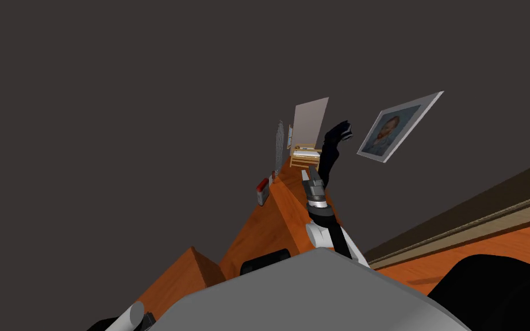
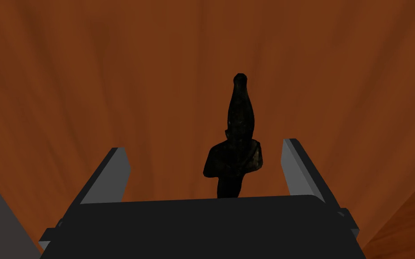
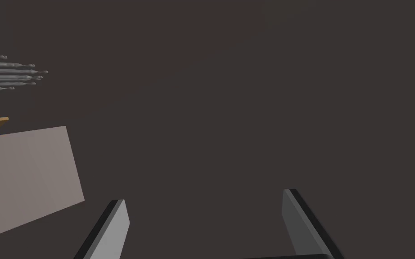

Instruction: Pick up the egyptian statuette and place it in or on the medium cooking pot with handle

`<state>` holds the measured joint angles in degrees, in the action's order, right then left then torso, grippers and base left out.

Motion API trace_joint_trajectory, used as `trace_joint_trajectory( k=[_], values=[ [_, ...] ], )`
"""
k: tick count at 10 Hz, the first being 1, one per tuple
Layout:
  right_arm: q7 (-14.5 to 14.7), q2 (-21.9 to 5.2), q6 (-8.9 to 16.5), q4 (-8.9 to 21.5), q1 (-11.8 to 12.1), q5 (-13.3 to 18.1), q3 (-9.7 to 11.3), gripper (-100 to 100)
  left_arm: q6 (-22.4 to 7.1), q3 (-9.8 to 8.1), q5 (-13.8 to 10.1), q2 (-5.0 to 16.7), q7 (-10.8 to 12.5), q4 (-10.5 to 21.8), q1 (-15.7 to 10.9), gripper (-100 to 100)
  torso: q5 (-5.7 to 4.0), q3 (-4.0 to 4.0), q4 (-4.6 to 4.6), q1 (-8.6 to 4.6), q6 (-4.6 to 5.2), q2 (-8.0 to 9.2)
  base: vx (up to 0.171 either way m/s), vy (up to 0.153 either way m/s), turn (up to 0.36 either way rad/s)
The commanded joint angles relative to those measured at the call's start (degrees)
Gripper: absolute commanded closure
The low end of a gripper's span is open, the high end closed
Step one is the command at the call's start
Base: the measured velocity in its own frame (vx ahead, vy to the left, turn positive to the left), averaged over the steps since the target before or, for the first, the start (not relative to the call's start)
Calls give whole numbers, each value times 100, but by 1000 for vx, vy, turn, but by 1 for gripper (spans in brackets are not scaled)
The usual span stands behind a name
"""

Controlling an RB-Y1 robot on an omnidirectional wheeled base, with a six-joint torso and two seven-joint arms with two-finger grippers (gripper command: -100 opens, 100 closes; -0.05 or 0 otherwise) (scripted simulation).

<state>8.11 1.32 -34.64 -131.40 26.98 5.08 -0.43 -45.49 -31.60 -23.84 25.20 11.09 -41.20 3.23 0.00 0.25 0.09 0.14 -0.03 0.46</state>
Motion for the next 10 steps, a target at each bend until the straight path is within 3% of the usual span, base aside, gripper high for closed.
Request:
trace_joint_trajectory(
  k=[1, 3, 4, 5, 9, 10],
  values=[
    [0, 0, 0, 0, 0, 0, 0, 0, 99, -10, 109, -18, 210, 186, -118, -100, 0, 0, 0, 0, 0, 0, -116, 28, -193],
    [0, 0, 0, 0, 0, 0, 0, 0, 217, -21, 241, -31, 447, 433, -276, -100, 0, 1, 0, 2, 0, 3, -125, 35, -189],
    [0, 0, 0, 0, 0, 0, 0, 0, 180, -17, 193, -12, 353, 392, -254, -100, 3, 1, -1, 6, -2, 3, -54, 14, -36],
    [0, 0, 0, 0, 1, 0, 0, 0, 198, -18, 197, -11, 375, 412, -269, 100, 6, -10, -7, 8, -8, -16, -11, 0, 7],
    [0, 0, 0, -1, 2, 0, 0, 0, 190, -16, 197, -13, 371, 412, -265, 100, 5, -26, -12, 6, -8, -43, -2, -1, -1],
    [0, 0, 0, -1, 2, 0, 0, 0, 191, -16, 197, -13, 371, 412, -265, 0, 5, -27, -13, 6, -8, -44, 0, 0, 0]
  ],
)
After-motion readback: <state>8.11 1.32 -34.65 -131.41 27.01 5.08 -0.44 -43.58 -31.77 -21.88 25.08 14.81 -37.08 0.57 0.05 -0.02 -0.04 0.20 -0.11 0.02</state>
